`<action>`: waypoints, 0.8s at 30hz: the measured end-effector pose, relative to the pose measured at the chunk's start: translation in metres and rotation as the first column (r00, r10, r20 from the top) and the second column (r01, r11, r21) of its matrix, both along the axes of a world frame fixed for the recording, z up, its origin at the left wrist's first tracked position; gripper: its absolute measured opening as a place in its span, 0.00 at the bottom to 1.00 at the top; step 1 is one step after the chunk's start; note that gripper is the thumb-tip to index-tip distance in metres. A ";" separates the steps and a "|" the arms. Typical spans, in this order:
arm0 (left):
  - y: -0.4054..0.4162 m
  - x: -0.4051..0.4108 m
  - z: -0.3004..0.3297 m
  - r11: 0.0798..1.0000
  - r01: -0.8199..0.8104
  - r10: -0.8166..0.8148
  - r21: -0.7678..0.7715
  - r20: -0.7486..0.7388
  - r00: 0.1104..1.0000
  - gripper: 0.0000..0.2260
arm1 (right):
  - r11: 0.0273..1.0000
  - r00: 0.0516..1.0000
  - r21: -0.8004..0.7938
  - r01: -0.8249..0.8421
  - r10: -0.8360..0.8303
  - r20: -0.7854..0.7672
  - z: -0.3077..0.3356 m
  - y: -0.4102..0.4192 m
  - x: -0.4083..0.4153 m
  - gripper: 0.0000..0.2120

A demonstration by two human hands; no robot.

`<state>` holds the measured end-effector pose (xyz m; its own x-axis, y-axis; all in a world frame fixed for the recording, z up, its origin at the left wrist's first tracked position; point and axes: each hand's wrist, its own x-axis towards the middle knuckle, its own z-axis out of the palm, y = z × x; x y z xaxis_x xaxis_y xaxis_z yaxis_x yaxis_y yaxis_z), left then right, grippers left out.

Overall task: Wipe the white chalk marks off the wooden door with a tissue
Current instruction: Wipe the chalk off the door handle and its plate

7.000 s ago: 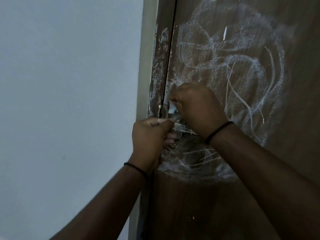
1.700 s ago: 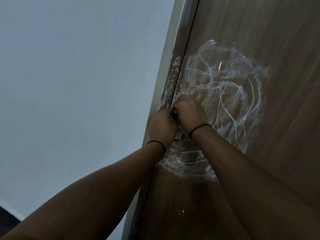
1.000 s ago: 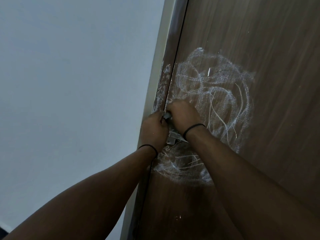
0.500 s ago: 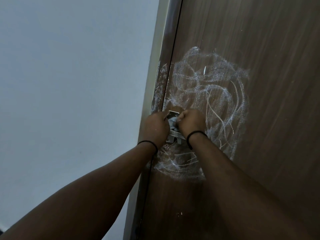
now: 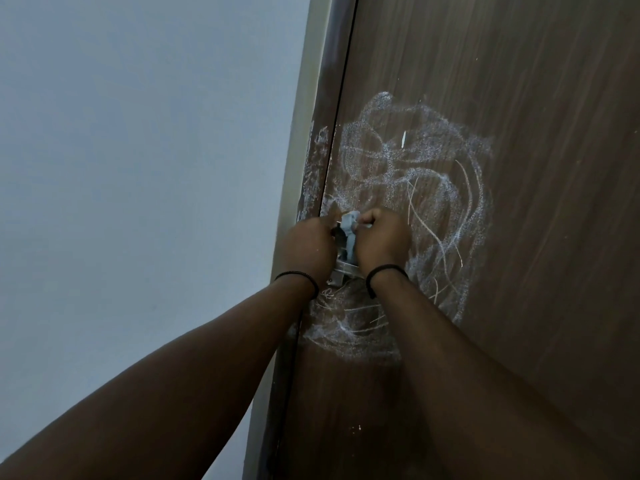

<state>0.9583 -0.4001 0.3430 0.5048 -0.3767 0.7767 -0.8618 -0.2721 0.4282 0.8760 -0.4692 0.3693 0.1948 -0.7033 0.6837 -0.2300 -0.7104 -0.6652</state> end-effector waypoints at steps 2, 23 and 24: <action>0.000 0.002 0.003 0.999 -0.030 0.030 0.011 -0.007 1.000 0.10 | 1.000 1.000 -0.018 0.007 -0.007 0.006 -0.001 0.001 0.001 0.09; 0.018 0.001 -0.023 0.954 0.061 -0.110 -0.294 -0.155 0.982 0.09 | 0.828 0.864 -0.479 -0.291 0.012 -0.504 0.034 0.008 0.005 0.07; 0.018 0.002 -0.022 0.954 0.070 -0.112 -0.290 -0.131 0.985 0.10 | 0.827 0.859 -0.478 -0.295 0.011 -0.512 0.036 0.007 0.007 0.06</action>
<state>0.9602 -0.3818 0.3213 0.5930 -0.2013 0.7797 -0.8007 -0.0444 0.5975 0.8831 -0.4624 0.4056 0.6608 -0.1952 0.7247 -0.2657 -0.9639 -0.0173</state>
